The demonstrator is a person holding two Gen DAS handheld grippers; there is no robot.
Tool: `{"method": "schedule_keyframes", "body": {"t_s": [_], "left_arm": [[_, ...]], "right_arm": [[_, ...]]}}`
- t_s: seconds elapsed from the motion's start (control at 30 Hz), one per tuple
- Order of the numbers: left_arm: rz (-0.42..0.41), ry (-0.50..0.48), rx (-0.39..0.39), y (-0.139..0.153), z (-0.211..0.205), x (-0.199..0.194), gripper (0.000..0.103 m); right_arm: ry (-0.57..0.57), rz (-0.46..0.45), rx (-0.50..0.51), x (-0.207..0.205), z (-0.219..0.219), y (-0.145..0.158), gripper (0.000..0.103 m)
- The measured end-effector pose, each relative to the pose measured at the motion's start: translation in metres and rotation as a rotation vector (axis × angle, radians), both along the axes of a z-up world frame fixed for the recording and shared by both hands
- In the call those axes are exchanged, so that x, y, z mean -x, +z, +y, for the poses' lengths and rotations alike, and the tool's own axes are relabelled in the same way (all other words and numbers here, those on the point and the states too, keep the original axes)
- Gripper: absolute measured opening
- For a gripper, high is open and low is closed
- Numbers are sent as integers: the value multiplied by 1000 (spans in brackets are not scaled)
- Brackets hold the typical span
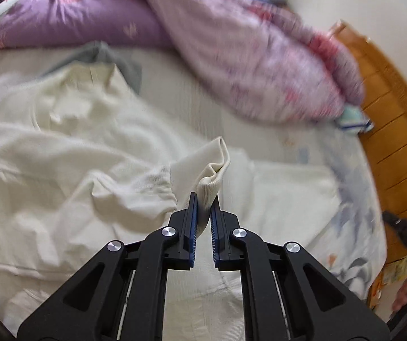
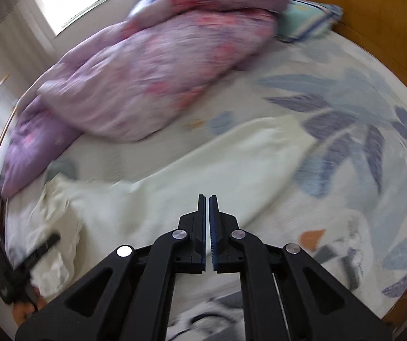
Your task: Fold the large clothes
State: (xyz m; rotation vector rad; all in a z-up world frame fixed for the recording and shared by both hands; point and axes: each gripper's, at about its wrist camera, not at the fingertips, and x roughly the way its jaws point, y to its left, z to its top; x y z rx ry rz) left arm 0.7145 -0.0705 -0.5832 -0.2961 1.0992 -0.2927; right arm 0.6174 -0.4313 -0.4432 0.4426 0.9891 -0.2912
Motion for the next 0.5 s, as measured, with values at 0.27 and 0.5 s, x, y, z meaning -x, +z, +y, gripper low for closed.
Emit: {"method": "schedule_keyframes", "body": {"t_s": [0.27,0.5], "left_arm": [[108,24,-5,-27,-1,13,76],[164,160,-57,-39,36,2,78]], "right_arm": [[-303,19,-152,11,-109,-54,43],[-408,23,-371,-12,-159,-116,48]]}}
